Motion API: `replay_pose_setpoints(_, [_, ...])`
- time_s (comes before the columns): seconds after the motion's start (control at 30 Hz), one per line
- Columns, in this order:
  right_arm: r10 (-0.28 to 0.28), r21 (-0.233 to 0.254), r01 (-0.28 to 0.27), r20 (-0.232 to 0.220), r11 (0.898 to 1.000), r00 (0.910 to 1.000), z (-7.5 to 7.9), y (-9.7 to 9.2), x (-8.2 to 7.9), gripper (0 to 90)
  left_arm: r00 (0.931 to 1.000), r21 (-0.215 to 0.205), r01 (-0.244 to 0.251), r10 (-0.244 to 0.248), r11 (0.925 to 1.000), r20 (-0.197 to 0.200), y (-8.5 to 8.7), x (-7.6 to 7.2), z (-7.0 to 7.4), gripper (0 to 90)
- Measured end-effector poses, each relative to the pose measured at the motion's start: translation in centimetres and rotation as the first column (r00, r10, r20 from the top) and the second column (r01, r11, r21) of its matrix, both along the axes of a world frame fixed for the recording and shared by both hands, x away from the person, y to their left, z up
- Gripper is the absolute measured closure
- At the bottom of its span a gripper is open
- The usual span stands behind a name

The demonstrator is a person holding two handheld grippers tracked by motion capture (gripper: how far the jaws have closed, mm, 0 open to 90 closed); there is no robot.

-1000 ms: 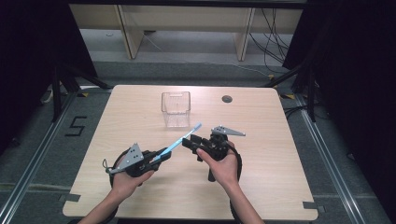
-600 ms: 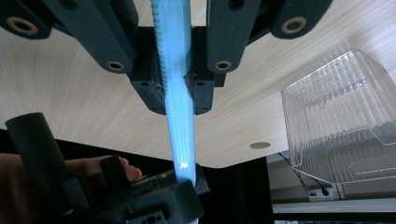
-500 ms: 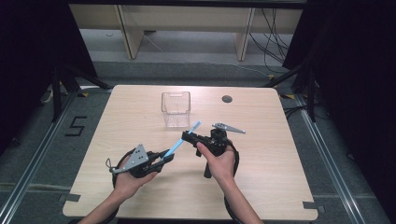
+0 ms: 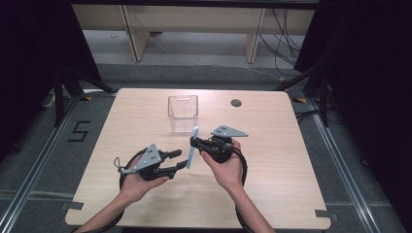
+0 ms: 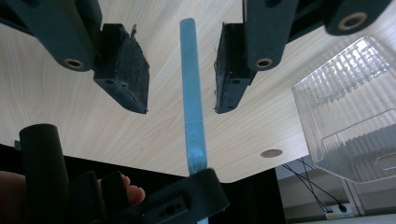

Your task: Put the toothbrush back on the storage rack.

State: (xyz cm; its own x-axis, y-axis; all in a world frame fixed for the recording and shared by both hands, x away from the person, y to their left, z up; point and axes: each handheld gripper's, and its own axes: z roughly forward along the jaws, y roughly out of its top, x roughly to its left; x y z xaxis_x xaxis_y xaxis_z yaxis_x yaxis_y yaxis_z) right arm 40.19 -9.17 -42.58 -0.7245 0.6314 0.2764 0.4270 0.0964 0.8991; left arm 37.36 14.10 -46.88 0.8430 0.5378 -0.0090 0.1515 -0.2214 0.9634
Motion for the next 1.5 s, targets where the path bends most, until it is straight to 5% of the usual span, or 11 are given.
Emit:
replay_pose_setpoints(0.1, [0.002,-0.034,-0.001,0.023,0.999,0.9997,0.2,0.5,-0.3,86.1,1.0,0.003,-0.002,0.002,1.0,-0.004,-0.6,0.6,0.4,52.7])
replay_pose_setpoints(0.13, [0.009,-0.057,-0.006,0.061,0.998,0.9981,0.2,0.6,-0.2,86.0,1.0,0.014,-0.004,0.004,0.9999,-0.004,-0.8,0.7,0.6,53.1])
replay_pose_setpoints(0.17, [0.008,-0.055,-0.006,0.035,0.998,0.9993,0.3,0.9,-0.4,86.0,1.0,0.007,-0.001,0.001,1.0,0.003,-1.0,0.9,0.6,53.6])
replay_pose_setpoints(0.3, [0.019,-0.08,-0.014,0.07,0.997,0.9974,0.4,1.2,-0.5,86.0,0.9998,0.023,-0.019,0.019,0.9996,-0.004,-1.6,1.3,1.0,57.9])
replay_pose_setpoints(0.57, [0.0,-0.083,0.008,0.09,0.996,0.9959,0.7,1.4,-0.6,86.0,0.9982,0.031,-0.059,0.06,0.9977,-0.005,-2.2,1.8,1.1,73.5])
replay_pose_setpoints(0.97, [-0.011,-0.078,0.019,0.1,0.997,0.995,1.0,1.4,-0.7,84.9,0.996,0.016,-0.087,0.087,0.9961,-0.018,-2.5,2.0,1.0,78.3])
replay_pose_setpoints(1.2, [-0.04,-0.038,0.045,0.116,0.998,0.9925,0.7,1.1,-0.9,60.3,0.9919,-0.012,-0.124,0.124,0.9922,-0.029,-1.7,2.5,0.9,78.4])
replay_pose_setpoints(1.5, [-0.1,-0.005,0.101,0.113,0.995,0.9885,0.4,-2.3,-1.7,49.1,0.9864,-0.047,-0.164,0.164,0.9853,-0.001,-0.3,3.5,1.1,78.4])
